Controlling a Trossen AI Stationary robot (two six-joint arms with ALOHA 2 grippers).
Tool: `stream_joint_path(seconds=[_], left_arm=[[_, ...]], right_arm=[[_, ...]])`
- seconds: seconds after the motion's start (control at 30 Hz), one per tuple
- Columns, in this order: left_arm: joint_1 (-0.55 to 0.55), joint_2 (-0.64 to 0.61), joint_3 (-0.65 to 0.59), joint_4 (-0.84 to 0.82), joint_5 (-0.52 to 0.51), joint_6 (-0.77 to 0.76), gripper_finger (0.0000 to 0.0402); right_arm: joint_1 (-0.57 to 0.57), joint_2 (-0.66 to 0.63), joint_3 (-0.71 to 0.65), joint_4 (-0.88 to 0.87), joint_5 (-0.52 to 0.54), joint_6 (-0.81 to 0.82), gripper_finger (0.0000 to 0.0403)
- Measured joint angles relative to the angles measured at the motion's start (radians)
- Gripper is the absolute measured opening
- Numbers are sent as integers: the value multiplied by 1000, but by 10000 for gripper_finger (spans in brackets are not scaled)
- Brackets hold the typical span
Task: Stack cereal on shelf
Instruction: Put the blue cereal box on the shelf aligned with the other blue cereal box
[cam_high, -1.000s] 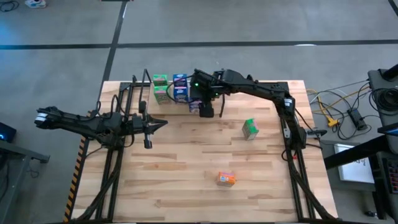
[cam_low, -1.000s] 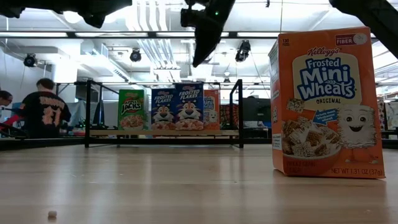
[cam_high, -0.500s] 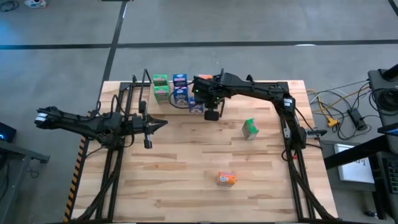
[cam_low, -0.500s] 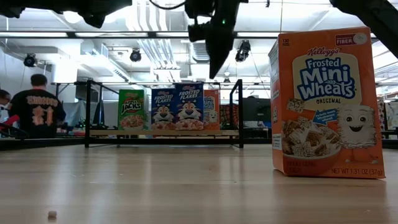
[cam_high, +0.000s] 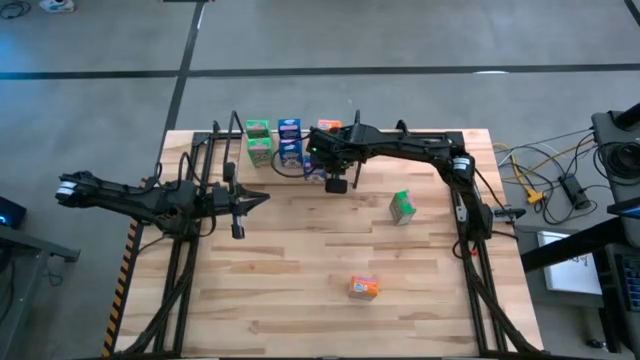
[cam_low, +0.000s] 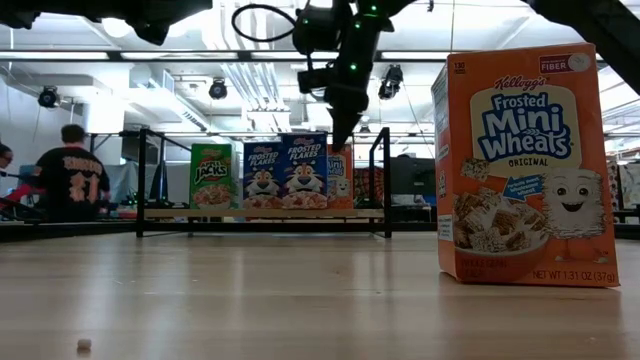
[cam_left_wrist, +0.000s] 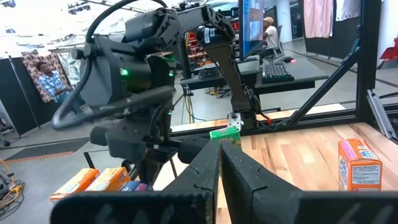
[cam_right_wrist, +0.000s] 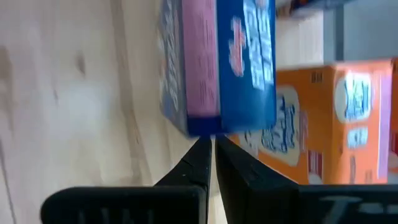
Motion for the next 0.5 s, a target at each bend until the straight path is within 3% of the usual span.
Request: stream_joint_path(seconds=[0.5], left_arm=[[0, 0, 0, 1, 0, 0, 0]], right_arm=[[4, 0, -27, 191, -33, -28, 12]])
